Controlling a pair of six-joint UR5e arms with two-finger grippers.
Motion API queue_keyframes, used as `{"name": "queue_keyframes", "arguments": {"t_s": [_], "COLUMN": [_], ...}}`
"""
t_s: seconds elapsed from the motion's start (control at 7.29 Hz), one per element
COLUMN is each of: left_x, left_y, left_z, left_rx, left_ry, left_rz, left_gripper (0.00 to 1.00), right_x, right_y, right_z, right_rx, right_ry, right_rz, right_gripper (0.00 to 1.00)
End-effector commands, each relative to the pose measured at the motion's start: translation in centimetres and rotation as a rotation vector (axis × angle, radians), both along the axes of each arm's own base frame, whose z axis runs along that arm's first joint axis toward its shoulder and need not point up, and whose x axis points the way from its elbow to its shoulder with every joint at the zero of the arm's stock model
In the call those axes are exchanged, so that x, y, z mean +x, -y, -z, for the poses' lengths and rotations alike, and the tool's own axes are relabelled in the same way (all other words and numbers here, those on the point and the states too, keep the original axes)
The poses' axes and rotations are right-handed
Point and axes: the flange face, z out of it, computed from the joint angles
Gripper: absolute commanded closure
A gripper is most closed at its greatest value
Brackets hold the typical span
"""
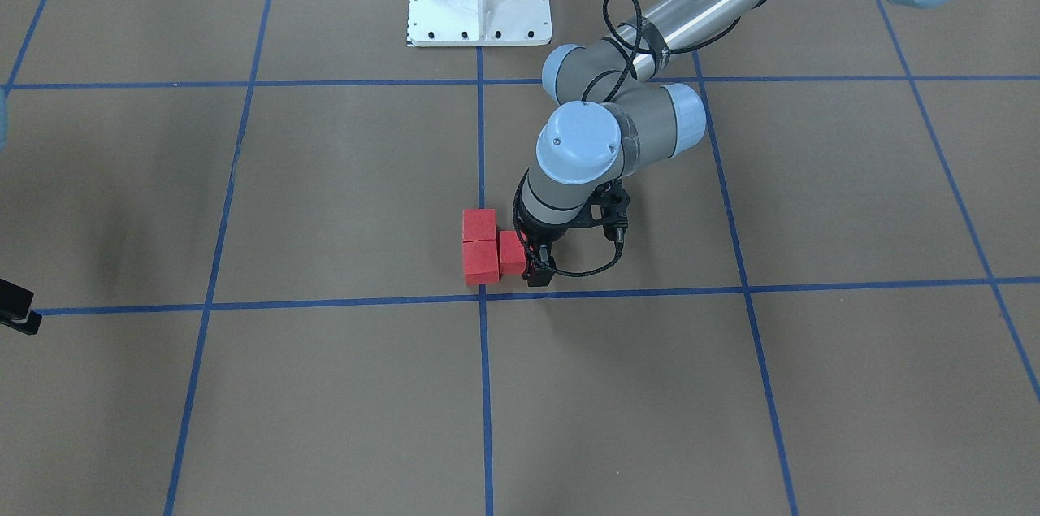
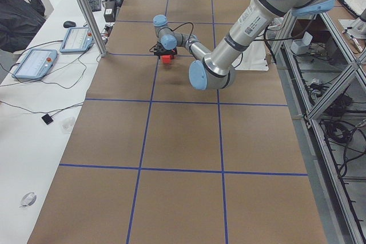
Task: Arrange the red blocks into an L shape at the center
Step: 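Lower the red cube beside the farther center cube, forming the corner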
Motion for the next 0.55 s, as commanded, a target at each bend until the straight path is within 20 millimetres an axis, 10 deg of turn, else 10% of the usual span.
{"name": "queue_keyframes", "arguments": {"t_s": [0.0, 0.41], "left_x": [0.1, -2.7], "left_y": [0.0, 1.1], "left_z": [-0.1, 1.8], "left_rx": [-0.001, -0.004], "left_ry": [0.002, -0.016], "left_rz": [0.0, 0.01], "left_gripper": [0.0, 0.0], "right_x": [0.0, -0.1], "right_y": [0.0, 0.3], "right_z": [0.1, 0.9], "right_rx": [0.001, 0.003], "right_ry": [0.0, 0.007], "right_rz": [0.0, 0.003], "right_gripper": [0.01, 0.01]}}
